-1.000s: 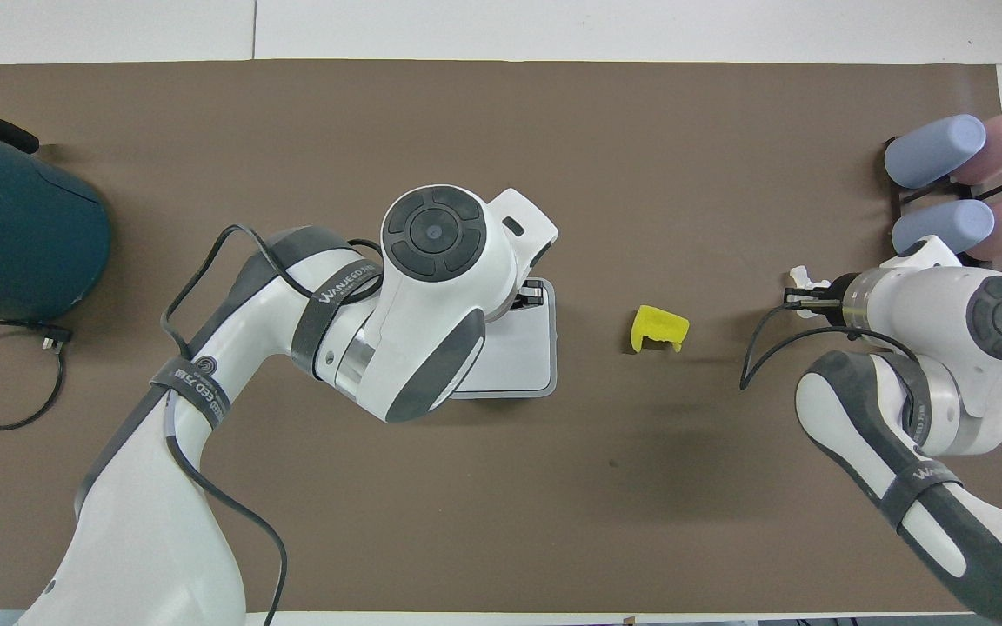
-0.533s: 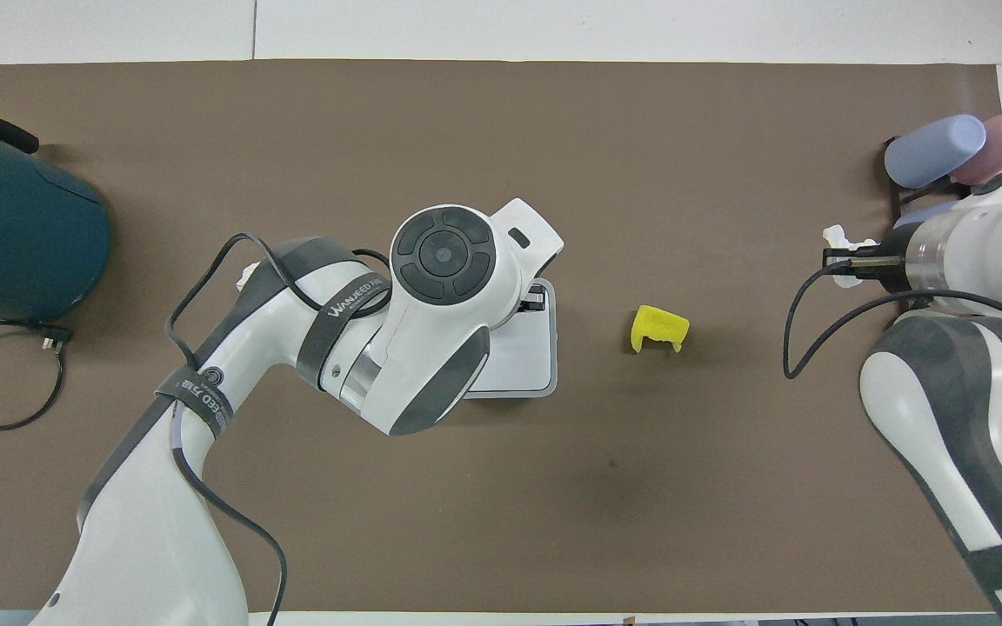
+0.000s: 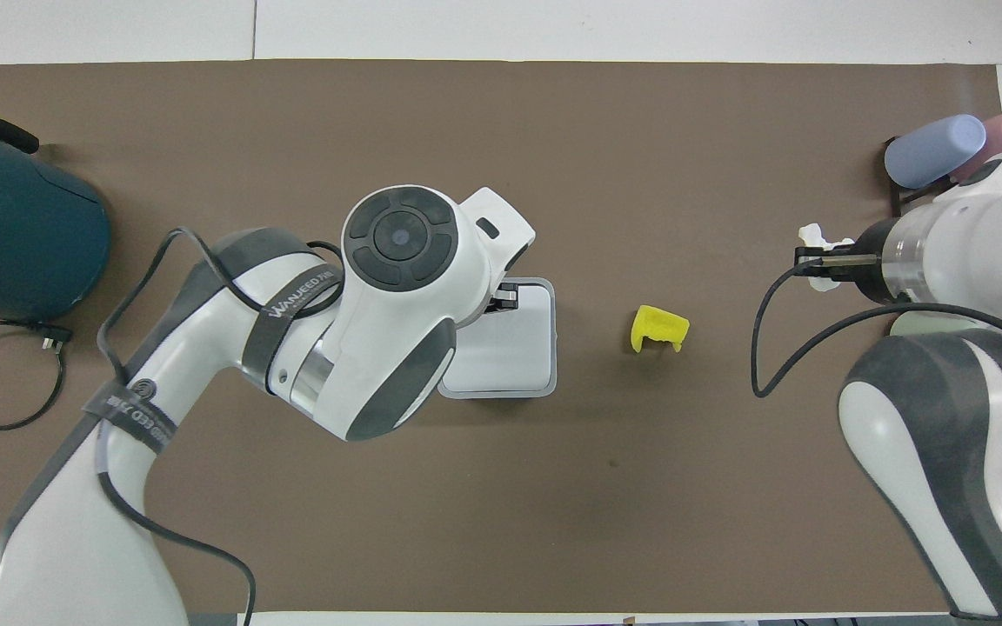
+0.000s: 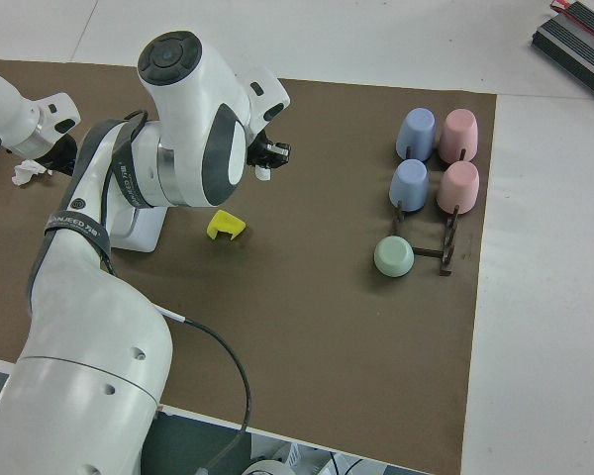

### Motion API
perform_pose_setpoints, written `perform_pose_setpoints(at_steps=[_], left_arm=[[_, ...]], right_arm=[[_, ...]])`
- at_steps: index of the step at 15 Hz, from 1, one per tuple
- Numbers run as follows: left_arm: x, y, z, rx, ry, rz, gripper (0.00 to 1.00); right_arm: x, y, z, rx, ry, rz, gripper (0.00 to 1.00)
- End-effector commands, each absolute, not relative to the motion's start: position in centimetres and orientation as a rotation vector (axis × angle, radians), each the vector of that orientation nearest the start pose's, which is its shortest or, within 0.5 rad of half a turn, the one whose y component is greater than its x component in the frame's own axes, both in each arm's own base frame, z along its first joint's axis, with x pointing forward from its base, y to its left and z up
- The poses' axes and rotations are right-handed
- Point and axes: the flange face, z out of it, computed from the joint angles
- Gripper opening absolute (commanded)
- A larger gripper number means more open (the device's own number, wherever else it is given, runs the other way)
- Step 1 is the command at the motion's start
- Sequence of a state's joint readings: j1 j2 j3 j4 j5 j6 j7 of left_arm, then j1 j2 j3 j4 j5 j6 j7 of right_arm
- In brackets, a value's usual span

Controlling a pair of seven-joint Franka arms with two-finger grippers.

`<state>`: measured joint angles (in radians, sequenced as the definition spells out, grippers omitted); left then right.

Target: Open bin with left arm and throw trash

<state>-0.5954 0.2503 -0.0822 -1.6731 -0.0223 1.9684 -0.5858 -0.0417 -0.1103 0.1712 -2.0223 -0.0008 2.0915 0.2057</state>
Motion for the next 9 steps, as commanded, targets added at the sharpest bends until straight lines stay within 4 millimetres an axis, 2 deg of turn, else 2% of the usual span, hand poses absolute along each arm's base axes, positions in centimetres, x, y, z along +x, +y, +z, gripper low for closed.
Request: perform_pose_setpoints(at_steps=[1, 4, 6, 8, 9], left_arm=[[49.7, -35.0, 50.3, -3.207, 0.161, 0.024, 0.0], [51.6, -28.0, 53.2, -3.199, 0.205, 0.046, 0.0], [53.0, -24.3, 52.9, -3.192, 0.242, 0.062, 0.0], [53.9, -20.4, 51.3, -3.183, 0.292, 0.089, 0.02], [54.3, -18.9, 50.2, -3.179, 0.339, 0.097, 0.29]], right_arm=[[53.8, 11.4, 51.0, -3.043, 0.216, -0.296, 0.0], [54.7, 16.4, 48.8, -2.982, 0.276, -0.338, 0.0], [54.6, 19.6, 47.8, -2.938, 0.354, -0.345, 0.0], [54.0, 24.2, 46.9, -2.864, 0.523, -0.332, 0.0], [54.1, 26.4, 46.8, -2.842, 0.577, -0.32, 0.0]])
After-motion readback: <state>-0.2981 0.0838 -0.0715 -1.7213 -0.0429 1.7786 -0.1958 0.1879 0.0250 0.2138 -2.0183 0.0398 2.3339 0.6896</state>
